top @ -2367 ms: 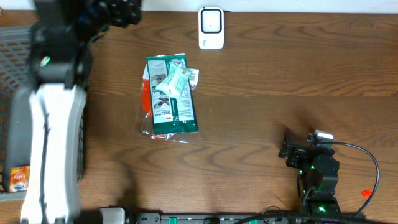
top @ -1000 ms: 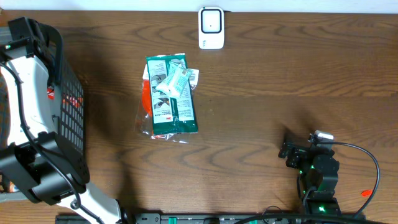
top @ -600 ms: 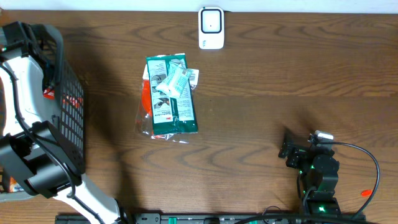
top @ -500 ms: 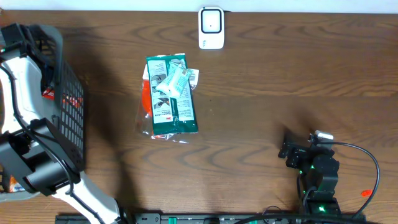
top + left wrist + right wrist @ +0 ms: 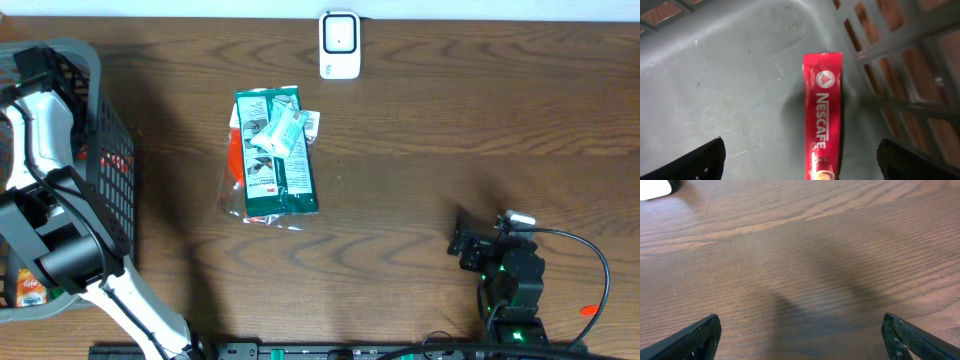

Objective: Scan the item barcode

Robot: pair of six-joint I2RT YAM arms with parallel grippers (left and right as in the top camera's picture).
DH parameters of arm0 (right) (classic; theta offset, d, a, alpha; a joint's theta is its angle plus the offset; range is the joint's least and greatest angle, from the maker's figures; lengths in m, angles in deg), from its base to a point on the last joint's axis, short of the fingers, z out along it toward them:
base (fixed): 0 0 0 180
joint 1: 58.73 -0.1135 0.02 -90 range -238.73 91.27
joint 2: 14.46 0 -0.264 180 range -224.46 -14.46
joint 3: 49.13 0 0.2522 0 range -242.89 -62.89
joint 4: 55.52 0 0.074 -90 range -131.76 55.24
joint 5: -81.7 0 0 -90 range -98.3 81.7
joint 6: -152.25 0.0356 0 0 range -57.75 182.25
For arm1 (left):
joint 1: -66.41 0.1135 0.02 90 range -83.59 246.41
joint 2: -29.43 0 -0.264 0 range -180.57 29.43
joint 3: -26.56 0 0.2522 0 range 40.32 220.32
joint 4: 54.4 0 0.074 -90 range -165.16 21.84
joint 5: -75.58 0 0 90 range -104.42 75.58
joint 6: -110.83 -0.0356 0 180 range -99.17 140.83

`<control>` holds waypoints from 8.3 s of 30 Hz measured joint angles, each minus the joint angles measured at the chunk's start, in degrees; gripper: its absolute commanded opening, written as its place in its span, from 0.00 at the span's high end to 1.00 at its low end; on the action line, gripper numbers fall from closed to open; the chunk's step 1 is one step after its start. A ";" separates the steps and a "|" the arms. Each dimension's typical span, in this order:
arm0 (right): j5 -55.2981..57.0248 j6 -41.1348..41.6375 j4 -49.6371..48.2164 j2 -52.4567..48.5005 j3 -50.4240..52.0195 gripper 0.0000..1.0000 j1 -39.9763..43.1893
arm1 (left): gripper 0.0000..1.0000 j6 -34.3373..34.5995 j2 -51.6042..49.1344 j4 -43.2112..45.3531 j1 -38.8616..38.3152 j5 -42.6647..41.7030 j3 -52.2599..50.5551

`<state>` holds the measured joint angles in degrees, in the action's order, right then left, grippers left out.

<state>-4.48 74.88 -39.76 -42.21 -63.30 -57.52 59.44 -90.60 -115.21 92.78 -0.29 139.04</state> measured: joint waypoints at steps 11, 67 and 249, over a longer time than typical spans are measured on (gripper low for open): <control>0.07 0.00 0.33 0.00 0.00 0.01 0.00 | 0.04 -0.07 -1.11 3.02 0.00 -1.14 -0.02; 0.07 0.00 0.52 0.00 0.00 0.01 0.00 | 0.92 -0.07 -1.51 0.04 -0.02 -4.81 -1.62; 0.15 0.00 1.64 -1.31 0.00 0.01 0.02 | 0.44 3.39 -3.26 10.08 8.11 -11.52 -5.25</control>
<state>-4.33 74.88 -38.12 -43.52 -63.30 -57.50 62.83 -93.85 -105.13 100.89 -11.81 133.79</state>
